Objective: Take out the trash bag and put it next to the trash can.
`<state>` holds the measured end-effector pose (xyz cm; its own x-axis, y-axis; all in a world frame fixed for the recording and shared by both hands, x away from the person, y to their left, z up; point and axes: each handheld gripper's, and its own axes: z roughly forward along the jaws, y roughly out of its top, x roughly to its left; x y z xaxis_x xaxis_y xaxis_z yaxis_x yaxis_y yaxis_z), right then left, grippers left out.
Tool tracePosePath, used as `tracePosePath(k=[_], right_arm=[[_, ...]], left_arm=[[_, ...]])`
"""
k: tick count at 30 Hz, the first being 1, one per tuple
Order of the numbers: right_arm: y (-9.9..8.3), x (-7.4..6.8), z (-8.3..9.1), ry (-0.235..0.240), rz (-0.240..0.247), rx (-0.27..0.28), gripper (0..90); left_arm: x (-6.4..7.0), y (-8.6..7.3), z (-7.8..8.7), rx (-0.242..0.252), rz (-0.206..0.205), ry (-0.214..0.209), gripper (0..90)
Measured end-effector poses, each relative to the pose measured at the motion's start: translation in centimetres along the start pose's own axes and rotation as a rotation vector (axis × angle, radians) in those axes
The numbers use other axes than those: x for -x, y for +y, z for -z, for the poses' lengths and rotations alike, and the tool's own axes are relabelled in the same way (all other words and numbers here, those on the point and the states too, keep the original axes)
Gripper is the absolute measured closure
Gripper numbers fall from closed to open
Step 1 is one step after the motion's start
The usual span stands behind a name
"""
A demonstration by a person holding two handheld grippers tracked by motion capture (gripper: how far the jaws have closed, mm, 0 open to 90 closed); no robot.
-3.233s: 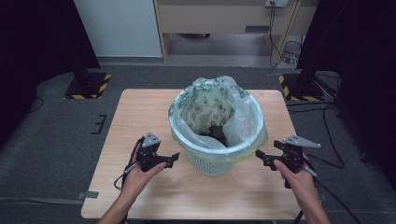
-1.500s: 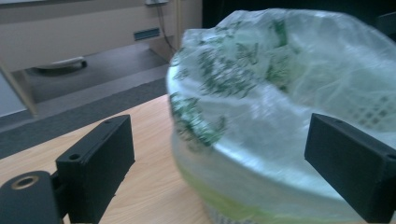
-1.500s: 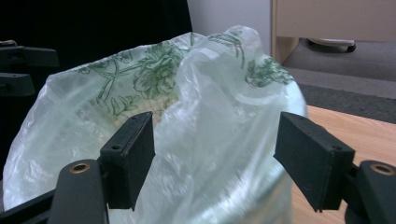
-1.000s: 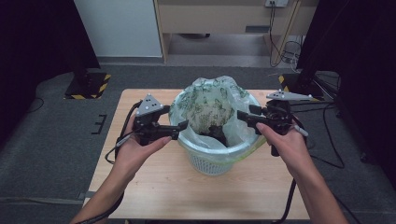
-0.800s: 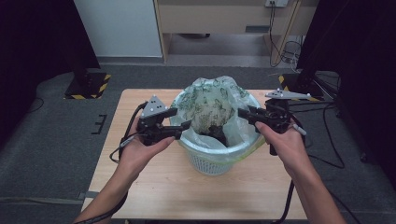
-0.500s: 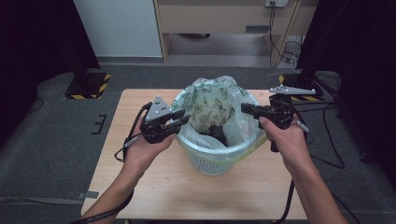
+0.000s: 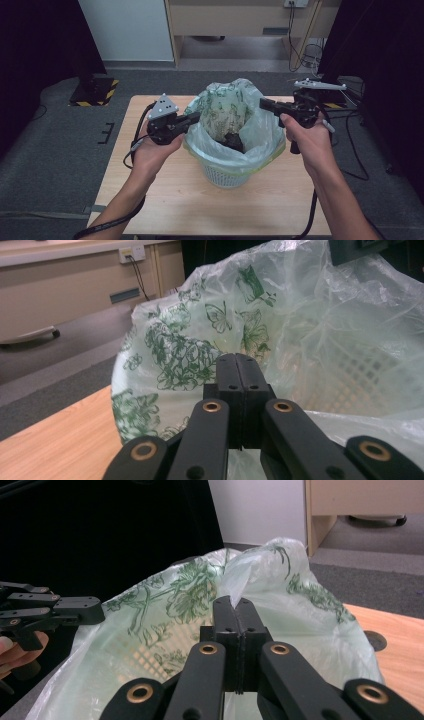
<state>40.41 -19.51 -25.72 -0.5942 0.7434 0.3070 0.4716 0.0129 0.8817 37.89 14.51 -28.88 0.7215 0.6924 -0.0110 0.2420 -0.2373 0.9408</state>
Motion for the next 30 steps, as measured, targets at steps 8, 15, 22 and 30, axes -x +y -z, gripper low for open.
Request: tracePosePath(k=[8,15,22,30], right_arm=[[1.4,-0.8,-0.4,0.004,0.008,0.011,90.0],[2.5,-1.6,-0.7,0.006,0.017,0.013,90.0],[3.4,-2.5,-0.8,0.012,0.033,0.017,90.0],[2.8,-3.4,-2.3,0.031,0.047,-0.022,90.0]], left_arm=[[0.0,1.3,-0.2,0.015,0.012,-0.007,90.0],[-0.2,2.0,-0.1,0.031,0.040,-0.017,90.0],[0.2,2.6,-0.1,0.046,0.038,-0.026,90.0],[0.1,3.4,-0.5,0.065,0.072,-0.045,90.0]])
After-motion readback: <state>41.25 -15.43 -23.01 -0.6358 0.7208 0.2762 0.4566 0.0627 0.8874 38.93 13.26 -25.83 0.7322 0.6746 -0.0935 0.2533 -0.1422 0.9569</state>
